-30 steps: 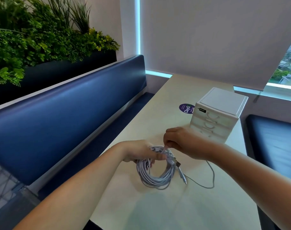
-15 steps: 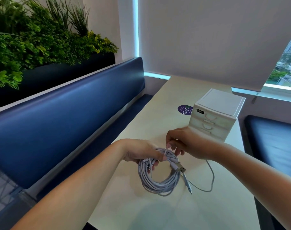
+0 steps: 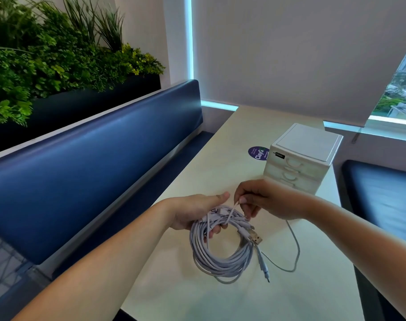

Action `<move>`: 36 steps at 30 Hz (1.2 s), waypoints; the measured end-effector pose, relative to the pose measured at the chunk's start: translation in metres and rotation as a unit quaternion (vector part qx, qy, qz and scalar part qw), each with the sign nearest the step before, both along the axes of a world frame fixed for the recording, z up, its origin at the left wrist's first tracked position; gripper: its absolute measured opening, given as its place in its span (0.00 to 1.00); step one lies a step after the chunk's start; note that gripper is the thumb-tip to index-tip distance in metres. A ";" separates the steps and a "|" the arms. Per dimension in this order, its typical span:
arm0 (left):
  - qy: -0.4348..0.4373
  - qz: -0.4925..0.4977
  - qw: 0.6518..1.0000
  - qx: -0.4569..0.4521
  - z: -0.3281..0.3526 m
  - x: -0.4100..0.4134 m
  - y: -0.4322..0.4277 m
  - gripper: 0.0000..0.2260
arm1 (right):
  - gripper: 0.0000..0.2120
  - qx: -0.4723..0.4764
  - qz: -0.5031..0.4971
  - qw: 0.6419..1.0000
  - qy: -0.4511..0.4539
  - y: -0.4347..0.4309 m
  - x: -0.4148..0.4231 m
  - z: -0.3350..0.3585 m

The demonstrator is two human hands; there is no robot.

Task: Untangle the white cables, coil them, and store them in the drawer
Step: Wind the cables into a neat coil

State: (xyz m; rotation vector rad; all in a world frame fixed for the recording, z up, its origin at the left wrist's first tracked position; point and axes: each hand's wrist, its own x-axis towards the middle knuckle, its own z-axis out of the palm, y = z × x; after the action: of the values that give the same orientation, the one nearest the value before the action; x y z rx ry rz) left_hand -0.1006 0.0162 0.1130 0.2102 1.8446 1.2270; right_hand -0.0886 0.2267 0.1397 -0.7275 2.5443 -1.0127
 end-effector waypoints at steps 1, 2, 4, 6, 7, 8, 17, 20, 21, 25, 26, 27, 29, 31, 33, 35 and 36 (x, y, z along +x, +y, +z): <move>-0.002 0.000 1.000 0.000 0.001 0.001 0.001 0.25 | 0.08 -0.007 -0.003 1.000 -0.010 0.001 0.001 -0.001; -0.002 -0.001 1.000 -0.001 0.001 0.002 0.002 0.23 | 0.08 -0.011 -0.005 1.000 -0.014 0.001 0.002 -0.003; 0.004 0.003 1.000 -0.001 0.001 0.003 0.004 0.22 | 0.08 -0.016 -0.013 1.000 -0.015 0.002 0.003 -0.003; 0.017 0.006 1.000 0.000 -0.001 0.002 0.006 0.21 | 0.07 -0.017 -0.018 1.000 -0.006 0.002 0.004 -0.002; 0.020 0.006 1.000 0.002 -0.002 0.002 0.006 0.22 | 0.07 -0.013 -0.016 1.000 0.002 0.001 0.005 0.000; 0.016 0.009 1.000 0.005 -0.003 0.003 0.007 0.22 | 0.08 -0.004 -0.013 1.000 0.012 0.001 0.005 0.002; 0.008 -0.016 0.999 0.037 0.004 0.006 0.010 0.26 | 0.07 -0.030 -0.037 0.999 -0.005 -0.002 -0.002 0.009; 0.042 -0.048 0.998 0.002 0.006 0.005 0.011 0.14 | 0.07 -0.011 -0.022 1.000 0.008 -0.005 -0.002 0.013; 0.044 -0.048 0.998 -0.005 0.006 0.005 0.012 0.13 | 0.07 0.000 -0.017 1.000 0.016 -0.006 -0.001 0.015; 0.035 -0.051 0.998 0.015 0.007 0.006 0.012 0.09 | 0.07 0.038 0.007 0.997 0.066 -0.007 0.000 0.025; 0.036 -0.052 0.998 0.026 0.007 0.007 0.011 0.08 | 0.07 0.048 0.012 0.995 0.085 -0.006 0.000 0.027; 0.042 -0.051 0.997 0.034 0.007 0.007 0.010 0.07 | 0.07 0.055 0.015 0.993 0.100 -0.006 0.000 0.029; 0.070 -0.048 0.996 0.035 0.005 0.008 0.010 0.06 | 0.07 0.077 0.031 0.988 0.129 -0.005 0.003 0.034; 0.113 -0.051 0.992 0.010 0.002 0.008 0.011 0.06 | 0.07 0.130 0.066 0.972 0.186 -0.007 0.006 0.039; 0.156 -0.067 0.985 -0.021 0.002 0.007 0.013 0.07 | 0.08 0.175 0.089 0.950 0.243 -0.012 0.009 0.041; 0.179 -0.083 0.980 -0.035 0.004 0.007 0.015 0.06 | 0.08 0.181 0.090 0.944 0.262 -0.013 0.007 0.043; 0.178 -0.083 0.980 -0.037 0.005 0.006 0.016 0.05 | 0.08 0.177 0.087 0.945 0.260 -0.012 0.004 0.044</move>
State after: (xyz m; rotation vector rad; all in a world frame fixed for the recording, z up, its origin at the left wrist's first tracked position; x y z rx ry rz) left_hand -0.0944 0.0318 0.1182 0.5609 2.1249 1.0511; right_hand -0.0843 0.2149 0.1836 -1.2073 2.9046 -0.3089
